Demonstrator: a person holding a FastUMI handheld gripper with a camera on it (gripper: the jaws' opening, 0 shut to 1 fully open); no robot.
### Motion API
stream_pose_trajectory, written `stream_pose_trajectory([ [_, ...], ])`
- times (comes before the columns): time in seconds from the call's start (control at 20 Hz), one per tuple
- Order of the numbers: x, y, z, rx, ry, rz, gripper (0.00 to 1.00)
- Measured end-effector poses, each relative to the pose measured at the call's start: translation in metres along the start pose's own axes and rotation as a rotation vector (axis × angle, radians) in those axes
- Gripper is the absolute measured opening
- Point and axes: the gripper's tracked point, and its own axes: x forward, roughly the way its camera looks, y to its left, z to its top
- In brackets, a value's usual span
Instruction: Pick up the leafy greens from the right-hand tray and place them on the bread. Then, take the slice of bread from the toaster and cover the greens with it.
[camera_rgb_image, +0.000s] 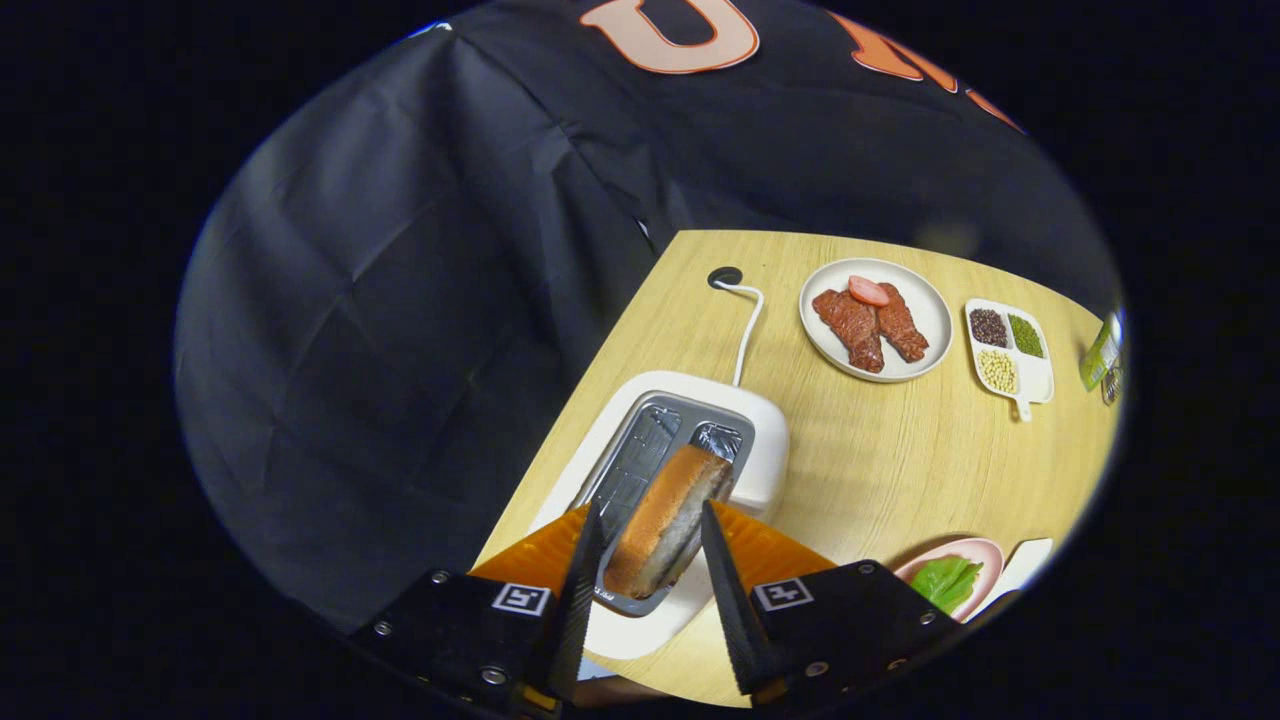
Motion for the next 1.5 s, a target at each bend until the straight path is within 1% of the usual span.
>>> stream_pose_trajectory([
  [0.05, 0.001, 0.002, 0.000, -0.008, -0.006, 0.000, 0.52],
  [0.1, 0.000, 0.003, 0.002, -0.014, -0.012, 0.000, 0.49],
  [0.15, 0.001, 0.005, 0.002, -0.015, -0.021, 0.005, 0.41],
  [0.2, 0.000, 0.004, 0.002, -0.013, -0.023, 0.009, 0.37],
  [0.25, -0.001, 0.004, 0.001, -0.003, -0.025, 0.016, 0.28],
  [0.3, -0.002, 0.002, 0.001, 0.010, -0.027, 0.023, 0.24],
  [0.35, -0.003, 0.000, 0.000, 0.033, -0.028, 0.033, 0.17],
  [0.45, -0.012, -0.003, 0.002, 0.080, -0.041, 0.062, 0.11],
  [0.65, -0.033, -0.008, 0.010, 0.098, -0.108, 0.095, 0.09],
  [0.8, -0.062, -0.017, 0.011, 0.080, -0.163, 0.104, 0.09],
  [1.0, -0.094, -0.024, 0.010, 0.086, -0.236, 0.159, 0.09],
  [1.25, -0.116, -0.063, -0.007, 0.112, -0.272, 0.148, 0.09],
  [1.5, -0.120, -0.105, -0.031, 0.198, -0.272, 0.139, 0.09],
])
